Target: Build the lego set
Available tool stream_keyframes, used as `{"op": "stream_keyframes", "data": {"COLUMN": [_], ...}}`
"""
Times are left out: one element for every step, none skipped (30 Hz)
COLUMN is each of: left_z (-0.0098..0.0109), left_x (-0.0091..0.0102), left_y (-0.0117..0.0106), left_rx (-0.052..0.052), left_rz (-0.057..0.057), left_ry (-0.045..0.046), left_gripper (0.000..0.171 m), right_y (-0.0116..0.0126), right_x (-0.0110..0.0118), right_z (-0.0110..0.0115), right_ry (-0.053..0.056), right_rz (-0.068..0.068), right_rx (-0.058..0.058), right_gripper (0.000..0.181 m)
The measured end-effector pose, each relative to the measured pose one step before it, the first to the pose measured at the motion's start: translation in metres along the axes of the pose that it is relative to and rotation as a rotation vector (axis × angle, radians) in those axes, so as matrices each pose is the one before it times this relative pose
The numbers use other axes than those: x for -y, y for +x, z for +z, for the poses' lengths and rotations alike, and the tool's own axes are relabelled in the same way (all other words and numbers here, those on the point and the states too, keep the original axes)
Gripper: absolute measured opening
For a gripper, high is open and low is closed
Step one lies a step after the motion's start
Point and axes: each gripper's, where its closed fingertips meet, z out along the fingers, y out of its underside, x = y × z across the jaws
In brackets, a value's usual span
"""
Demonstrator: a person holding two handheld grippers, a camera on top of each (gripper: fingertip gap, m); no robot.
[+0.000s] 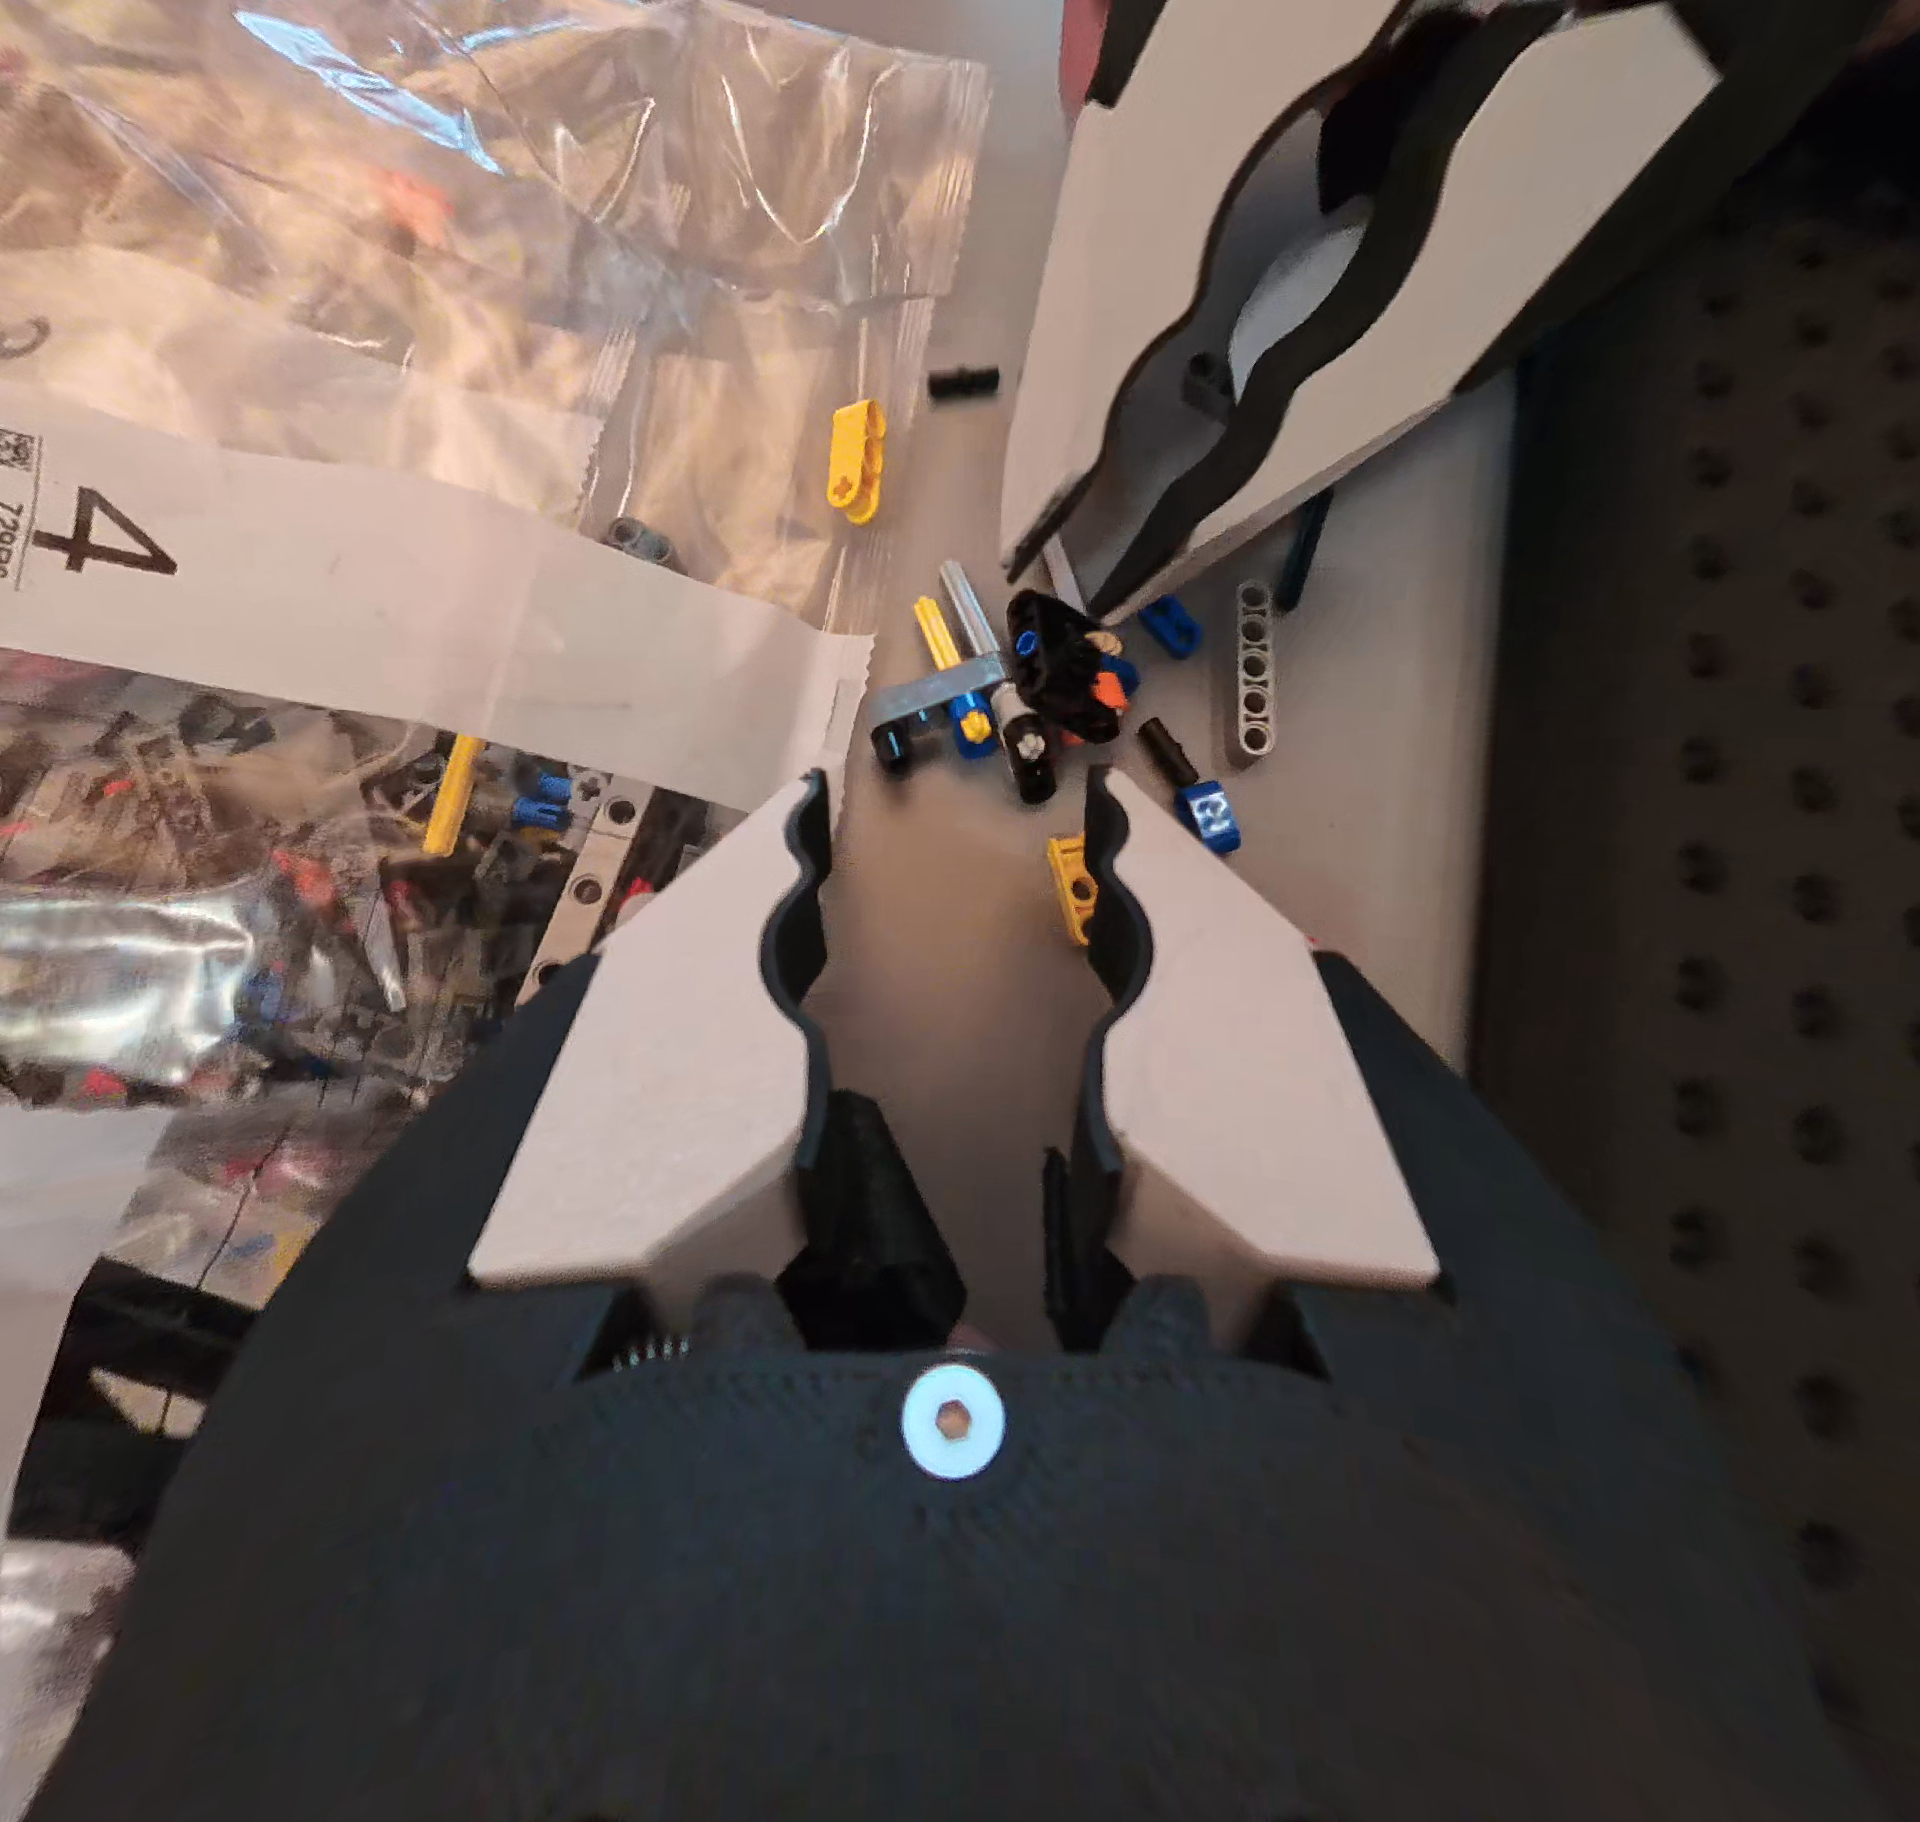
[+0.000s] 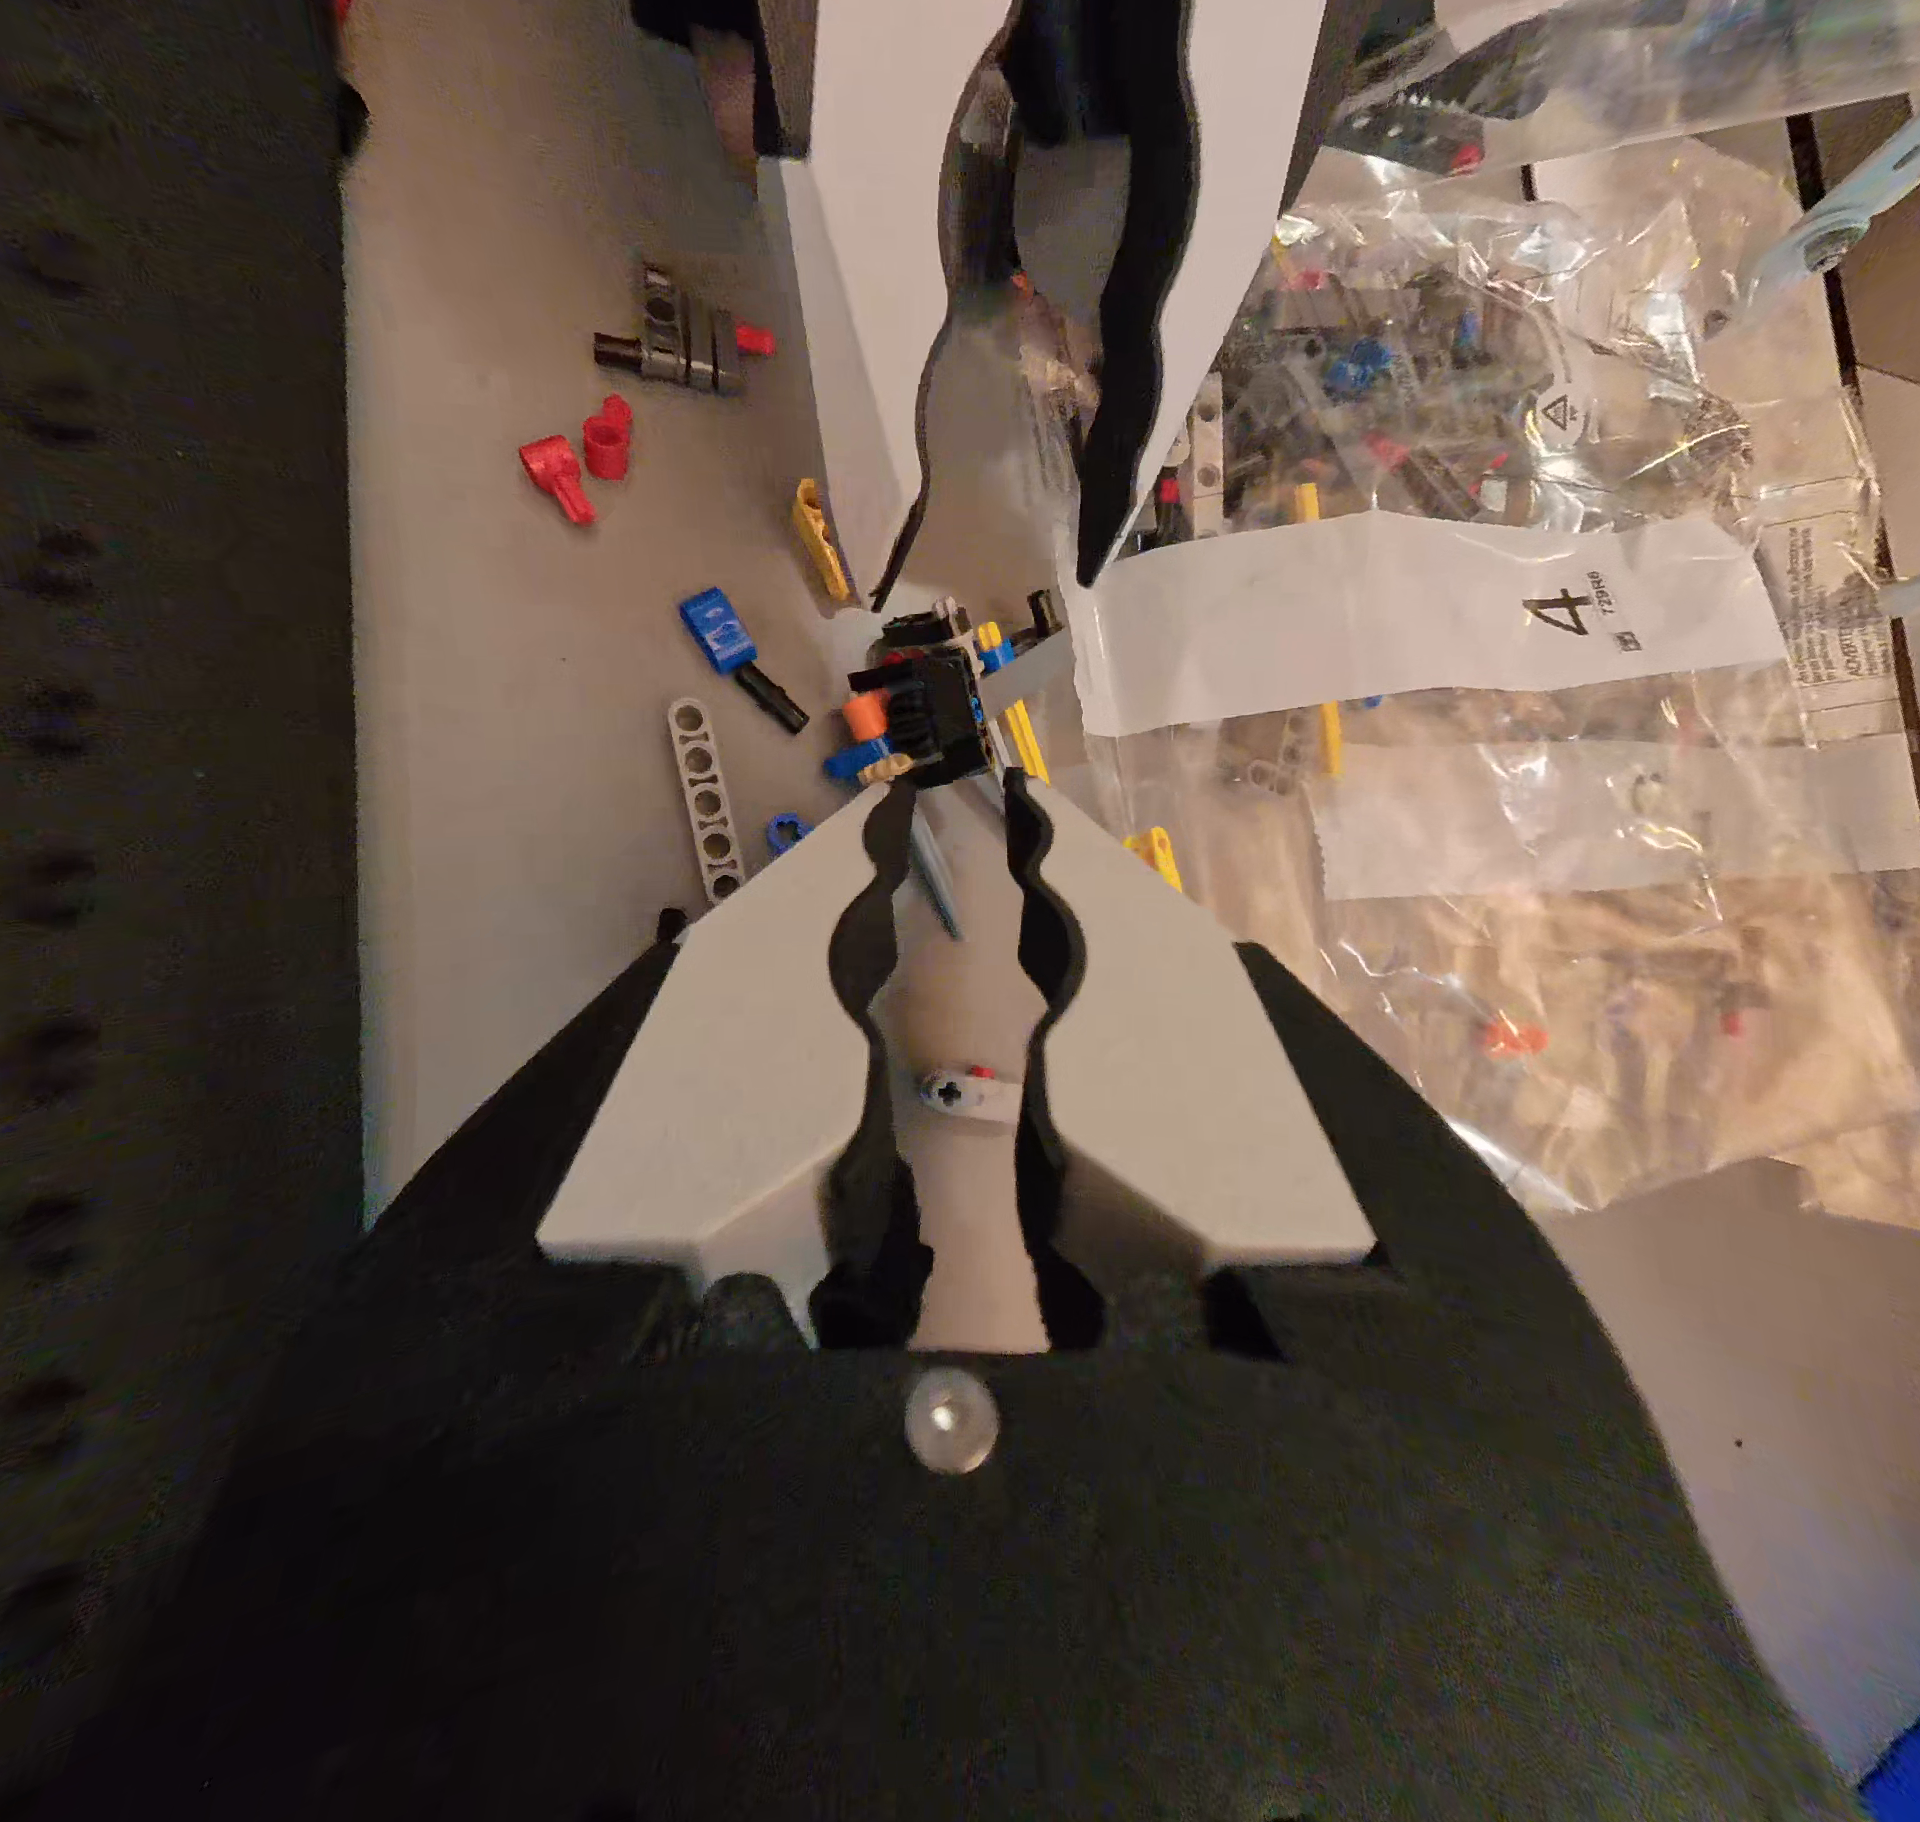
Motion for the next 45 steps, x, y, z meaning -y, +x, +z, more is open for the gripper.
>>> {"op": "stream_keyframes", "data": {"left_z": [0.00284, 0.00218, 0.00103, 0.00024, -0.00028, -0.00058, -0.00064, -0.00065, -0.00075, -0.00119, -0.00112, -0.00087, -0.00049, -0.00015, 0.00006, 0.00063, 0.00092, 0.00088, 0.00066, 0.00114, 0.00137, 0.00018, -0.00096, -0.00156, -0.00202, -0.00196, -0.00148, -0.00096, -0.00064, -0.00060, -0.00053, -0.00026, 0.00029, 0.00058, 0.00038, 0.00032, -0.00043, -0.00084, -0.00087, -0.00104, -0.00076, -0.00004, 0.00011, -0.00022, -0.00057], "left_x": [-0.00116, -0.00150, -0.00032, 0.00100, 0.00167, 0.00120, 0.00027, -0.00001, 0.00054, 0.00091, 0.00108, 0.00075, 0.00054, 0.00042, 0.00063, 0.00038, 0.00061, 0.00102, -0.00015, -0.00258, -0.00341, -0.00036, 0.00081, 0.00210, 0.00196, 0.00174, 0.00161, 0.00220, 0.00174, 0.00195, 0.00264, 0.00261, 0.00021, -0.00022, 0.00041, -0.00019, -0.00017, 0.00131, 0.00177, 0.00166, 0.00076, 0.00028, -0.00020, -0.00001, 0.00138], "left_y": [-0.00003, -0.00055, -0.00110, 0.00050, 0.00088, -0.00001, -0.00067, -0.00049, -0.00001, -0.00003, 0.00004, 0.00131, 0.00190, 0.00177, 0.00065, 0.00117, 0.00245, 0.00198, -0.00096, -0.00218, -0.00149, -0.00125, -0.00012, -0.00055, -0.00161, -0.00112, 0.00151, 0.00098, 0.00020, 0.00039, 0.00163, 0.00018, -0.00124, 0.00000, 0.00102, -0.00051, -0.00196, -0.00057, -0.00017, -0.00109, -0.00131, 0.00034, 0.00011, -0.00014, 0.00023], "left_rx": [0.0071, 0.0101, 0.0122, -0.0002, -0.0037, 0.0024, 0.0057, 0.0055, 0.0039, 0.0059, 0.0049, -0.0034, -0.0062, -0.0055, 0.0020, -0.0025, -0.0135, -0.0130, 0.0064, 0.0143, 0.0094, 0.0056, -0.0043, -0.0013, 0.0067, 0.0056, -0.0093, -0.0020, 0.0048, 0.0026, -0.0105, -0.0056, 0.0021, -0.0053, -0.0120, -0.0012, 0.0088, 0.0006, -0.0022, 0.0057, 0.0073, -0.0045, -0.0014, 0.0029, -0.0001], "left_rz": [0.0102, 0.0117, 0.0103, 0.0028, 0.0006, 0.0022, 0.0006, 0.0028, 0.0060, 0.0062, 0.0060, 0.0063, 0.0052, 0.0032, 0.0031, 0.0037, -0.0011, -0.0074, -0.0027, 0.0068, 0.0033, -0.0051, -0.0072, -0.0069, -0.0066, -0.0011, 0.0017, -0.0002, 0.0055, 0.0098, 0.0020, -0.0099, -0.0052, -0.0052, -0.0111, -0.0094, -0.0074, -0.0059, -0.0060, 0.0011, 0.0029, -0.0032, -0.0016, 0.0034, 0.0020], "left_ry": [-0.01190, -0.01481, -0.00600, 0.00243, 0.00787, 0.00555, 0.00117, -0.00068, 0.00254, 0.00383, 0.00288, 0.00044, -0.00012, -0.00064, -0.00076, -0.00273, 0.00078, 0.00551, -0.00180, -0.01635, -0.01970, 0.00129, 0.00707, 0.01605, 0.01378, 0.01116, 0.00979, 0.01241, 0.00729, 0.00918, 0.01410, 0.01624, 0.00312, 0.00274, 0.00578, 0.00209, 0.00037, 0.00851, 0.01107, 0.01149, 0.00554, 0.00202, -0.00047, -0.00085, 0.00674], "left_gripper": [0.048, 0.046, 0.044, 0.041, 0.039, 0.036, 0.034, 0.034, 0.033, 0.032, 0.031, 0.031, 0.031, 0.031, 0.031, 0.031, 0.031, 0.031, 0.031, 0.031, 0.031, 0.031, 0.031, 0.031, 0.032, 0.033, 0.028, 0.028, 0.027, 0.021, 0.016, 0.015, 0.014, 0.013, 0.013, 0.015, 0.016, 0.016, 0.015, 0.012, 0.010, 0.010, 0.010, 0.009, 0.009], "right_y": [-0.00201, -0.00232, -0.00159, -0.00162, -0.00150, -0.00151, -0.00116, -0.00102, 0.00094, 0.00465, 0.00448, 0.00190, 0.00169, 0.00390, 0.00400, -0.00083, -0.00257, -0.00136, 0.00018, 0.00010, 0.00035, 0.00068, 0.00022, 0.00122, 0.00279, 0.00353, 0.00327, 0.00390, 0.00254, 0.00050, 0.00018, 0.00087, 0.00105, -0.00006, -0.00001, 0.00173, 0.00175, 0.00073, 0.00131, 0.00136, 0.00073, 0.00013, -0.00006, 0.00041, 0.00077], "right_x": [0.00151, 0.00013, -0.00028, 0.00023, 0.00041, -0.00086, -0.00131, -0.00065, -0.00005, 0.00002, 0.00203, 0.00368, 0.00189, -0.00200, -0.00322, -0.00195, -0.00047, -0.00140, -0.00175, 0.00006, 0.00047, 0.00046, 0.00034, 0.00063, 0.00136, 0.00163, 0.00061, -0.00045, 0.00000, 0.00130, 0.00149, 0.00012, -0.00007, 0.00063, 0.00050, -0.00045, 0.00079, 0.00159, 0.00145, 0.00099, 0.00093, 0.00001, -0.00033, 0.00001, 0.00023], "right_z": [-0.00026, 0.00001, -0.00006, -0.00005, 0.00014, 0.00031, -0.00007, -0.00055, -0.00043, -0.00113, -0.00221, -0.00181, -0.00011, 0.00178, 0.00309, 0.00348, 0.00387, 0.00422, 0.00386, 0.00260, 0.00151, 0.00081, 0.00006, -0.00099, -0.00208, -0.00250, -0.00196, -0.00157, -0.00110, -0.00055, -0.00045, -0.00008, 0.00018, -0.00015, -0.00006, -0.00020, -0.00082, -0.00135, -0.00145, -0.00119, -0.00081, -0.00019, 0.00005, -0.00013, -0.00058], "right_ry": [0.0091, 0.0017, -0.0004, 0.0025, 0.0022, -0.0060, -0.0082, -0.0030, 0.0014, 0.0003, 0.0123, 0.0249, 0.0126, -0.0136, -0.0228, -0.0181, -0.0106, -0.0212, -0.0269, -0.0176, -0.0130, -0.0062, 0.0016, 0.0064, 0.0116, 0.0122, 0.0054, -0.0018, -0.0017, 0.0051, 0.0054, -0.0064, -0.0069, -0.0011, -0.0013, -0.0050, 0.0022, 0.0076, 0.0052, 0.0030, 0.0026, -0.0029, -0.0032, -0.0021, 0.0011], "right_rz": [0.0052, -0.0002, -0.0080, -0.0048, 0.0014, -0.0019, -0.0123, -0.0107, 0.0061, 0.0155, 0.0110, 0.0099, 0.0134, 0.0086, -0.0012, -0.0082, -0.0114, -0.0149, -0.0215, -0.0221, -0.0159, -0.0028, 0.0027, 0.0079, 0.0149, 0.0208, 0.0148, 0.0037, 0.0029, 0.0001, -0.0070, -0.0097, -0.0111, -0.0063, -0.0043, -0.0019, 0.0047, 0.0017, -0.0068, -0.0056, -0.0054, -0.0062, -0.0070, -0.0070, -0.0059], "right_rx": [0.0145, 0.0145, 0.0069, 0.0077, 0.0086, 0.0084, 0.0025, 0.0012, -0.0041, -0.0215, -0.0200, -0.0038, -0.0028, -0.0178, -0.0213, 0.0054, 0.0133, 0.0031, -0.0099, -0.0102, -0.0102, -0.0058, 0.0005, -0.0048, -0.0120, -0.0135, -0.0136, -0.0230, -0.0166, -0.0062, -0.0073, -0.0124, -0.0145, -0.0049, -0.0043, -0.0146, -0.0108, -0.0053, -0.0114, -0.0126, -0.0085, -0.0047, -0.0037, -0.0064, -0.0071], "right_gripper": [0.016, 0.015, 0.013, 0.013, 0.013, 0.011, 0.004, 0.000, 0.001, 0.007, 0.009, 0.010, 0.013, 0.016, 0.018, 0.019, 0.019, 0.019, 0.018, 0.009, 0.008, 0.007, 0.007, 0.007, 0.007, 0.007, 0.007, 0.007, 0.007, 0.006, 0.006, 0.007, 0.006, 0.006, 0.006, 0.006, 0.006, 0.006, 0.006, 0.006, 0.006, 0.006, 0.006, 0.006, 0.005]}}
